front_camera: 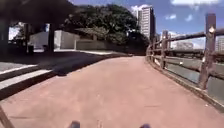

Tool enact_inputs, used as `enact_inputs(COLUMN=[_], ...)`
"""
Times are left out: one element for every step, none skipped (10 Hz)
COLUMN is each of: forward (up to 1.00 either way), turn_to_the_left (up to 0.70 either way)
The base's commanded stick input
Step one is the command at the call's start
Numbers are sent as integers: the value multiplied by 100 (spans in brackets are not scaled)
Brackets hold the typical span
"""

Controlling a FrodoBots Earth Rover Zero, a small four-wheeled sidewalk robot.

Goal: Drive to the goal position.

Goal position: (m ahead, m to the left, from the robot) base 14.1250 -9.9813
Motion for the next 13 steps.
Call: enact_inputs(forward=[100,100,100,100,100,100,100,100,100,100,100,100,100], turn_to_the_left=[0,-13,-36,-40,-40,-23,0,0,0,0,0,0,0])
